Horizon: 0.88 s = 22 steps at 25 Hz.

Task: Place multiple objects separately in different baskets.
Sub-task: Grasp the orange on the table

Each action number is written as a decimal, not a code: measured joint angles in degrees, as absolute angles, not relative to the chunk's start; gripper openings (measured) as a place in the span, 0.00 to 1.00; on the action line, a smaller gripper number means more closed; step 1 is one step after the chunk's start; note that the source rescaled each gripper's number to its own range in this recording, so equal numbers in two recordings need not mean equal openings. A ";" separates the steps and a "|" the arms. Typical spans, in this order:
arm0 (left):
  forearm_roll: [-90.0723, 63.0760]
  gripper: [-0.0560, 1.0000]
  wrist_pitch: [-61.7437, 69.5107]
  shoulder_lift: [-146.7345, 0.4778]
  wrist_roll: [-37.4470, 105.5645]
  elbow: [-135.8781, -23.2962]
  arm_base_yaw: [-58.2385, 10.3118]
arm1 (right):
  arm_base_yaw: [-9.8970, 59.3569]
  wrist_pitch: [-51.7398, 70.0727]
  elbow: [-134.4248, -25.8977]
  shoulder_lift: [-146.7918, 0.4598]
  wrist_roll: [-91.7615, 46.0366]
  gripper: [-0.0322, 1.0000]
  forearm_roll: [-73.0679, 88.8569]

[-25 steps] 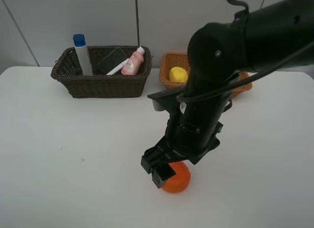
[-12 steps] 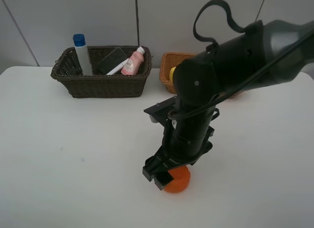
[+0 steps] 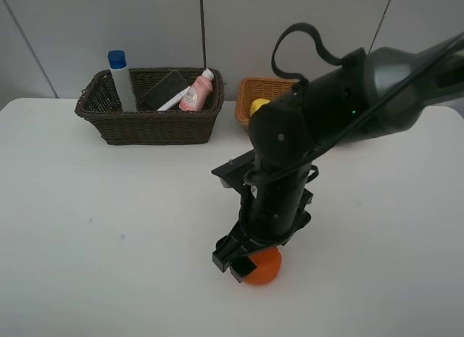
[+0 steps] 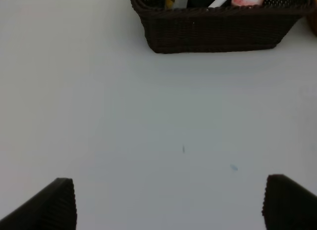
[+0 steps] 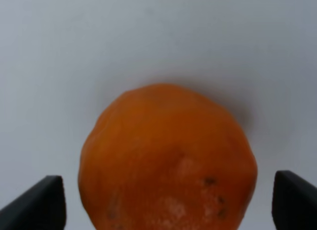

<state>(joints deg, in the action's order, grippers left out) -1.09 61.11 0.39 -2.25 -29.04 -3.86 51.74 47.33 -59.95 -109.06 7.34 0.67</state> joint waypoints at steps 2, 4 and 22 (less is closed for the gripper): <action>-1.09 0.99 61.11 0.39 -2.25 -29.04 -3.86 | 51.74 46.53 -59.95 -109.52 7.34 0.99 0.67; -1.09 0.99 61.11 0.39 -2.25 -29.04 -3.86 | 51.74 45.78 -59.95 -109.81 7.34 0.99 0.67; -1.09 0.99 61.11 0.39 -2.25 -29.04 -3.86 | 51.74 42.14 -59.95 -113.43 2.21 0.96 6.60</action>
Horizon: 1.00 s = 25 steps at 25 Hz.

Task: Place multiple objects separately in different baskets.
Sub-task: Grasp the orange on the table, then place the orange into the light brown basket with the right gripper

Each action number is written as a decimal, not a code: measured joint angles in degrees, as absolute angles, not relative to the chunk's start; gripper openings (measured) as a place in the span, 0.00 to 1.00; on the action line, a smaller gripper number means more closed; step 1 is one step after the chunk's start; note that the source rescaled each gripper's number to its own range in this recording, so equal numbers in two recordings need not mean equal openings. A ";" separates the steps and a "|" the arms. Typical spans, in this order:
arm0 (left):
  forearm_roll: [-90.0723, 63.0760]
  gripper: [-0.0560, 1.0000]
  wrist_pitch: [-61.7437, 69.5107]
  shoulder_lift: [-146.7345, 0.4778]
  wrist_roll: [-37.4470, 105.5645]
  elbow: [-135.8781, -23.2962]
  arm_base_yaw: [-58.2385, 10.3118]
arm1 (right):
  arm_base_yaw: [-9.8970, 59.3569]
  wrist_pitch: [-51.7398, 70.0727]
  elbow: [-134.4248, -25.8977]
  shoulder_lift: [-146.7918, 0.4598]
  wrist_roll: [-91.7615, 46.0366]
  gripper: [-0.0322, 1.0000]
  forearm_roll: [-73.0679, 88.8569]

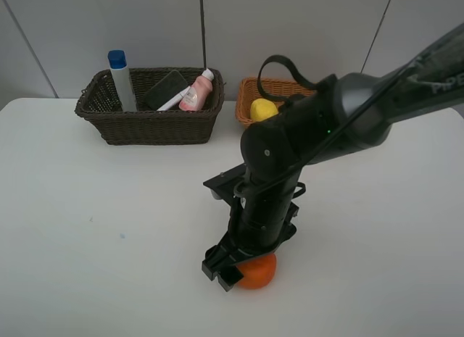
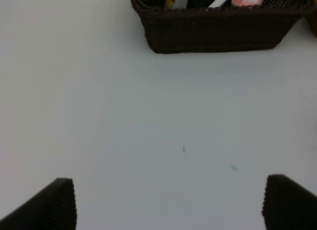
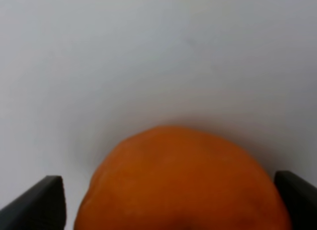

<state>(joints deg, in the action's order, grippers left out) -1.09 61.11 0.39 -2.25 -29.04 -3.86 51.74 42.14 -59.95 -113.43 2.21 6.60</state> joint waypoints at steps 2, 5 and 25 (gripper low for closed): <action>-1.09 0.99 61.11 0.39 -2.25 -29.04 -3.86 | 51.74 42.07 -59.95 -113.43 2.04 0.80 6.59; -1.09 0.99 61.11 0.39 -2.25 -29.04 -3.86 | 51.74 42.01 -59.95 -113.43 1.38 0.70 6.65; -1.09 0.99 61.11 0.39 -2.25 -29.04 -3.86 | 38.41 50.97 -75.22 -103.87 1.16 0.70 -3.27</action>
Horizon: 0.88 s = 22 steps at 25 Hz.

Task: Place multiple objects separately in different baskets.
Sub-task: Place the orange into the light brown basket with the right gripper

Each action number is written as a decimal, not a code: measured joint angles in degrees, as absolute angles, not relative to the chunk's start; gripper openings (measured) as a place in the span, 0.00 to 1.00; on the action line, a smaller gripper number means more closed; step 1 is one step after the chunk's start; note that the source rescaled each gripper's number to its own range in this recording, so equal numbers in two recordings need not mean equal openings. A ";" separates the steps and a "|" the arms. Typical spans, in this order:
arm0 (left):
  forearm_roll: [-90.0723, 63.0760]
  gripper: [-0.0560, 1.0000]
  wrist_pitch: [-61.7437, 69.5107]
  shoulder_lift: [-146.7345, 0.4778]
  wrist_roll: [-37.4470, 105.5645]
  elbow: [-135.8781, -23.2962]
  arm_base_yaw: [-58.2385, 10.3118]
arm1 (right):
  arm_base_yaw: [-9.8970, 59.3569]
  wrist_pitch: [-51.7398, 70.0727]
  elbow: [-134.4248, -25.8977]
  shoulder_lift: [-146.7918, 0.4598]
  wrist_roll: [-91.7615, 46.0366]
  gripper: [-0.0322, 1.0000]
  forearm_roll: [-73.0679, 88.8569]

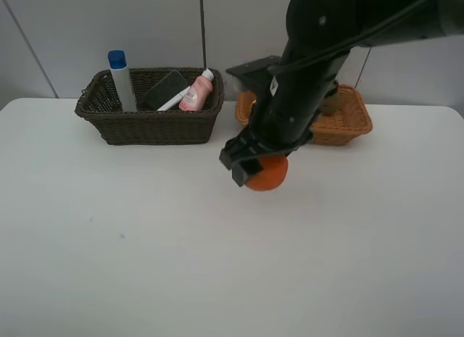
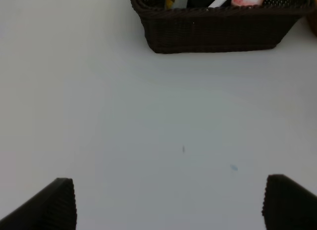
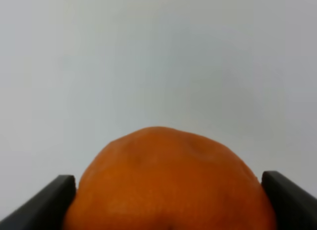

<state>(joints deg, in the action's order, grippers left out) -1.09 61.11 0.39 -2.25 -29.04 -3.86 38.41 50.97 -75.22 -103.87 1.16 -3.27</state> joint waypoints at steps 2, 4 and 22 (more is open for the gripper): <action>-1.09 0.99 61.11 0.39 -2.25 -29.04 -3.86 | 32.52 49.84 -80.61 -106.04 0.98 0.70 -4.13; -1.09 0.99 61.11 0.39 -2.25 -29.04 -3.86 | 26.11 48.10 -85.44 -108.89 0.93 0.70 -4.40; -1.09 0.99 61.11 0.39 -2.25 -29.04 -3.86 | 6.38 47.52 -98.65 -123.61 1.15 0.99 -0.42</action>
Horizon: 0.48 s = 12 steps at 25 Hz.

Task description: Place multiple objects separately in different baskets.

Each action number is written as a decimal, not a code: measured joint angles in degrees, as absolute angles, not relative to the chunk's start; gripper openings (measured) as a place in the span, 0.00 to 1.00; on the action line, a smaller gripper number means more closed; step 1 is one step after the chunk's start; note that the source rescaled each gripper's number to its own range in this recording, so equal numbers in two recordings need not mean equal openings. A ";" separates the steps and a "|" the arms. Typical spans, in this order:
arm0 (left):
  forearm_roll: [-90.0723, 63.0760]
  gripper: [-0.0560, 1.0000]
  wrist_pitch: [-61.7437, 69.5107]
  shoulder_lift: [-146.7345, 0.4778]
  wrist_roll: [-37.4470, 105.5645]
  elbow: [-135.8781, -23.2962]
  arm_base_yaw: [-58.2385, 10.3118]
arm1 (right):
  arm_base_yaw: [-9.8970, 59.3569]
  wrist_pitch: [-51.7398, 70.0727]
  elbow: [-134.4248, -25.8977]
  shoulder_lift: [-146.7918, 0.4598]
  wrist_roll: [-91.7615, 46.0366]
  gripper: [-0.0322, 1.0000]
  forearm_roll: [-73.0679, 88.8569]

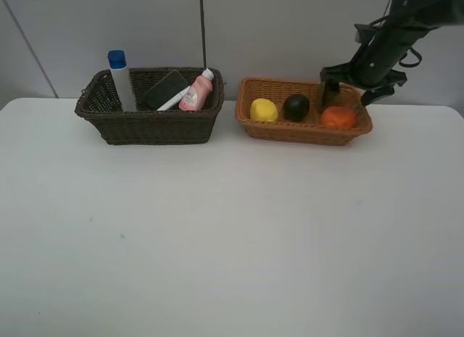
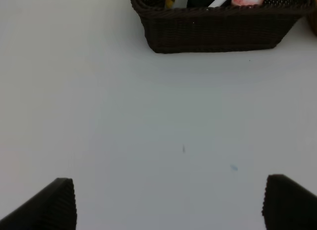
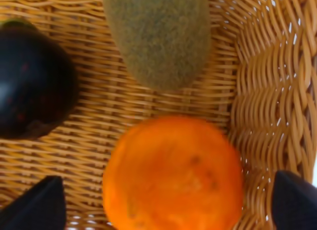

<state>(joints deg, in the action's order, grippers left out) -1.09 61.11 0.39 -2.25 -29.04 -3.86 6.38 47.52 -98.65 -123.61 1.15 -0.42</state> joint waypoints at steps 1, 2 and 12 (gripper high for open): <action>-1.09 0.99 61.11 0.39 -2.25 -29.04 -3.86 | 6.16 48.11 -98.65 -122.72 1.15 0.99 -0.36; -1.09 0.99 61.11 0.39 -2.25 -29.04 -3.86 | 5.71 48.93 -98.65 -121.62 1.15 0.99 0.00; -1.09 0.99 61.11 0.39 -2.25 -29.04 -3.86 | -8.91 54.98 -90.39 -107.29 1.21 0.99 0.68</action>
<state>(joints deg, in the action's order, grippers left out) -1.09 61.11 0.39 -2.25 -29.04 -3.86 -8.91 54.98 -90.39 -107.29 1.21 0.68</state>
